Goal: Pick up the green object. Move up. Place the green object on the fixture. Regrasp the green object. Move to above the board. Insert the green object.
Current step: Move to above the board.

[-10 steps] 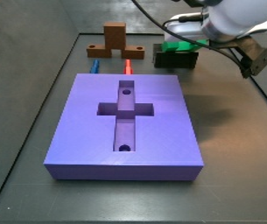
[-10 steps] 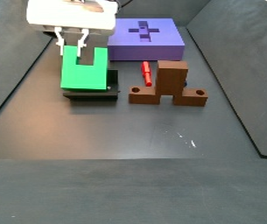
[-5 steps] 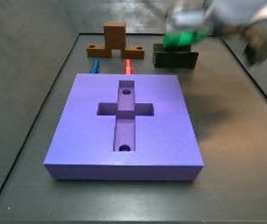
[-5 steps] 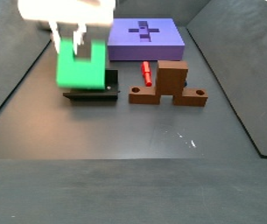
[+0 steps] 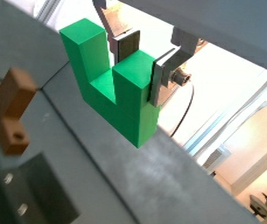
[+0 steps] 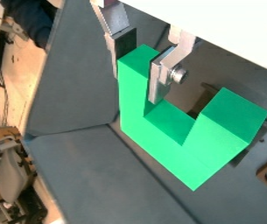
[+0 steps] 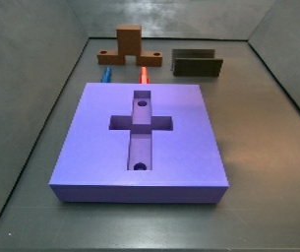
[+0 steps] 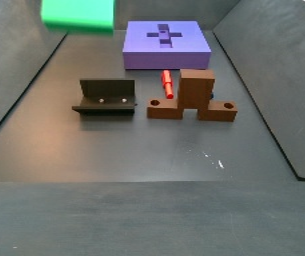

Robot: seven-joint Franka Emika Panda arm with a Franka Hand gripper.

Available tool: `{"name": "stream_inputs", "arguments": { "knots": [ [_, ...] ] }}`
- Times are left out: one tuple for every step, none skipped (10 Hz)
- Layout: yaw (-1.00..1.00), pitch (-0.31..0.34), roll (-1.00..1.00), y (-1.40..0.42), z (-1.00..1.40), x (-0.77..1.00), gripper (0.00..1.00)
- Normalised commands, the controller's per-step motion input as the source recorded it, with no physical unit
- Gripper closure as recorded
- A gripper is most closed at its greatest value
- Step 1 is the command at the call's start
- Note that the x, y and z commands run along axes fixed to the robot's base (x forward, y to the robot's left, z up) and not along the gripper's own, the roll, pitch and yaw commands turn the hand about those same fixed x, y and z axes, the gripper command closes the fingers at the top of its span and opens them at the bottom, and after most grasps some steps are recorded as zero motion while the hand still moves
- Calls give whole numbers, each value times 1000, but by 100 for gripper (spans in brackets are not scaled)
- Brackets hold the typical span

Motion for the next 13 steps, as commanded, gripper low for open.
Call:
{"name": "stream_inputs", "arguments": {
  "knots": [
    [13, 87, 3, -19, 728, -4, 100],
    [27, 100, -7, -19, 381, 22, 100],
    [-138, 121, -1000, -1400, 275, -1294, 100],
    [-134, 116, -1000, -1400, 251, -1307, 100],
    [-119, 83, -1000, -1358, 250, -1400, 100],
    [-113, 84, -1000, -1332, 224, -1400, 100],
    [-106, 97, -1000, -1342, 239, -1400, 100],
    [-102, 103, -1000, -1335, 234, -1400, 100],
    [-84, 102, -1000, -526, 90, -608, 100],
    [-76, 113, -1000, -195, 25, -272, 100],
    [-69, 116, -1000, -92, 21, -113, 100],
    [-63, 104, -1000, -78, 22, -108, 100],
    [-36, 60, -920, 12, -3, -97, 100]
  ]
}}
